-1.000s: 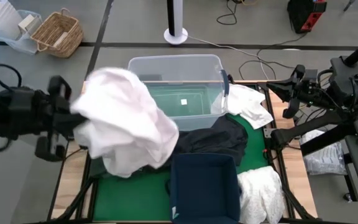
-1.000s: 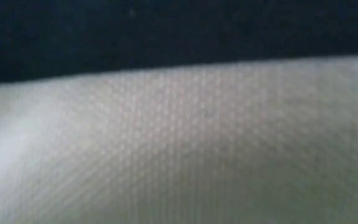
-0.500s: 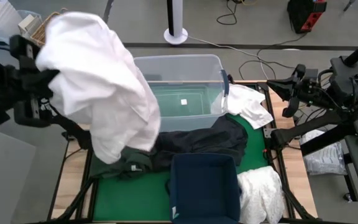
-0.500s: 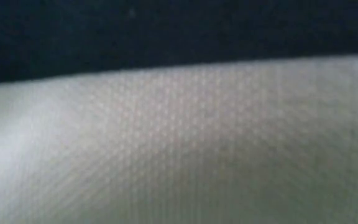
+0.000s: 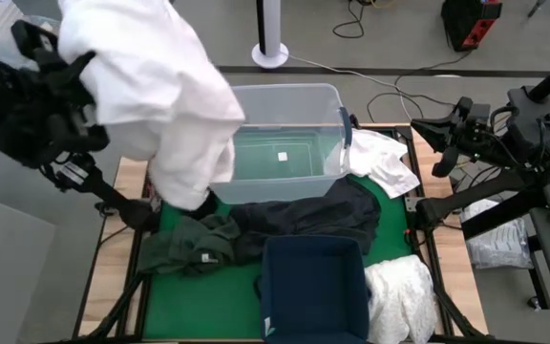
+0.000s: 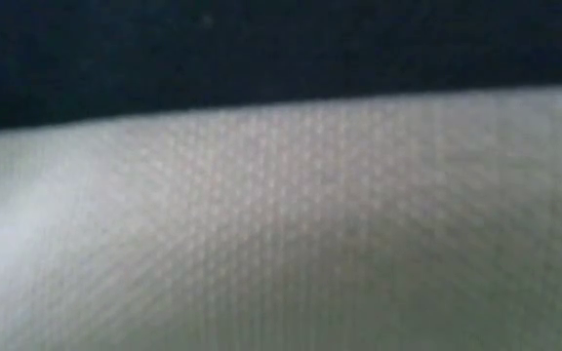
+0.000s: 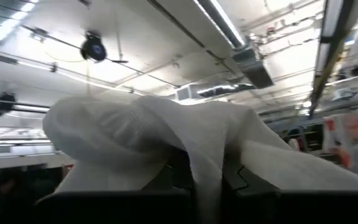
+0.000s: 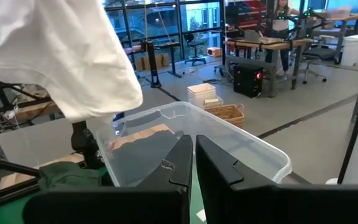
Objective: Sort clothes
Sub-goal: Put the white shirt into the transparent laundry bin
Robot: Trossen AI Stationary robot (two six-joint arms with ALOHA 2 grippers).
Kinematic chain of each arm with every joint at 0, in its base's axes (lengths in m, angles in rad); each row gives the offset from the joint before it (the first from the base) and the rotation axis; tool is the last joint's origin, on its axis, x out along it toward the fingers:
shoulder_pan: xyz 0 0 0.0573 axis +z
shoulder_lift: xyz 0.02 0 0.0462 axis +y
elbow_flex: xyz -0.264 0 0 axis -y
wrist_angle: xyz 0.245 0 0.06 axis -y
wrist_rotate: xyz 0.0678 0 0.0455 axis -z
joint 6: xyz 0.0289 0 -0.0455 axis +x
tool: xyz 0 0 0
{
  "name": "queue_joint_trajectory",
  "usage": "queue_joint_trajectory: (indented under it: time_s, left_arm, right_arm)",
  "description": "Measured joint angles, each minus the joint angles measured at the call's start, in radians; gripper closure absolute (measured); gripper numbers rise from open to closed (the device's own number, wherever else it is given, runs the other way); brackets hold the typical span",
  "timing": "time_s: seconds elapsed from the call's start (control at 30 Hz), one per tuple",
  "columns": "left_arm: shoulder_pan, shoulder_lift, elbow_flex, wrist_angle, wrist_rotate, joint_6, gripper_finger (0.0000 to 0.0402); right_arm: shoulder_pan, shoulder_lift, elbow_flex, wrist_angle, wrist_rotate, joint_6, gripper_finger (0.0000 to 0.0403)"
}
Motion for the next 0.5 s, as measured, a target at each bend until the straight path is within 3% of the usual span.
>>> queue_joint_trajectory:
  time_s: [0.5]
  left_arm:
    - [0.502, 0.112, 0.000, 0.028, 0.346, -0.305, 0.0401]
  right_arm:
    - [0.000, 0.000, 0.000, -0.002, 0.023, -0.001, 0.0390]
